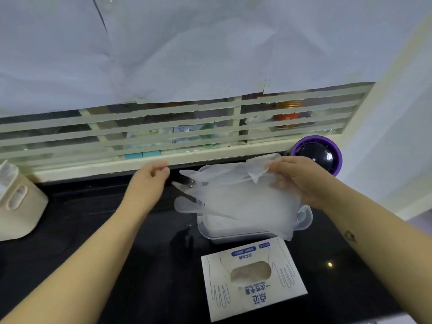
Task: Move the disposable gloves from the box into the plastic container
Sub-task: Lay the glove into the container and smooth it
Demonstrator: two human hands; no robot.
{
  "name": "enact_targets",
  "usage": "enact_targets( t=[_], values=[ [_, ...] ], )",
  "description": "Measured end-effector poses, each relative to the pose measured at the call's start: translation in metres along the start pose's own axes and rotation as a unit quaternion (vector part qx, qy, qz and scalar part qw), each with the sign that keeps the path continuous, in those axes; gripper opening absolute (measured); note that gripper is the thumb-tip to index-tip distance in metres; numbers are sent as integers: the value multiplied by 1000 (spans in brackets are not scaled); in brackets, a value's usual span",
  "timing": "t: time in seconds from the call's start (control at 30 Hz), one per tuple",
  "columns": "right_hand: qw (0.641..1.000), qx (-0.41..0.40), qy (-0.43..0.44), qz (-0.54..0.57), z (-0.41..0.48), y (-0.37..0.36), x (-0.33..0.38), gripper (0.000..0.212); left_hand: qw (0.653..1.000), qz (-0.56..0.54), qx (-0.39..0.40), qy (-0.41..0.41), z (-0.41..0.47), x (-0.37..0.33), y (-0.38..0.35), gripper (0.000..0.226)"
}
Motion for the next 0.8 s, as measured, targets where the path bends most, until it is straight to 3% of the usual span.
enact_targets(
  t=[0.07,0.13,0.17,0.23,0.3,0.37,0.5,0.63,0.7,0.77,0.8],
  values=[
    [998,-10,32,-61,-2,-3,1,15,993,-19,-96,-65,-10,-13,4,23],
    [988,-23,77,-129,-3,-9,4,19,980,-7,-91,-174,-27,-35,2,12],
    [982,-24,100,-156,-4,-13,5,22,976,22,-29,-213,-35,-47,-2,9],
    [970,-21,144,-194,-6,-22,9,25,956,82,188,-210,-47,-63,-14,37],
    [954,-26,191,-229,-8,-29,12,32,904,66,407,-110,-52,-67,-27,68],
    [933,-28,249,-258,-11,-31,15,39,859,-84,505,-7,-55,-64,-40,85],
    [873,22,370,-318,-25,-31,24,12,785,-405,452,122,-48,-62,-51,88],
    [753,50,483,-445,-31,-21,17,14,777,-440,444,74,-40,-65,-49,70],
    [718,51,513,-467,-33,-18,10,20,787,-441,431,34,-40,-66,-51,51],
    [733,53,507,-451,-38,-15,3,33,815,-441,376,11,-38,-68,-54,25],
    [765,51,487,-419,-41,-13,0,46,828,-442,346,1,-38,-68,-54,17]
  ],
)
Point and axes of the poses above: each hand's wrist, its own z-axis towards the middle knuckle, its own y-axis out of the back of the hand, x = y × z, the point moved 1 cm from there along z, towards the middle knuckle, and after that the axes turned 7 degrees about z, right-handed, at the moved point
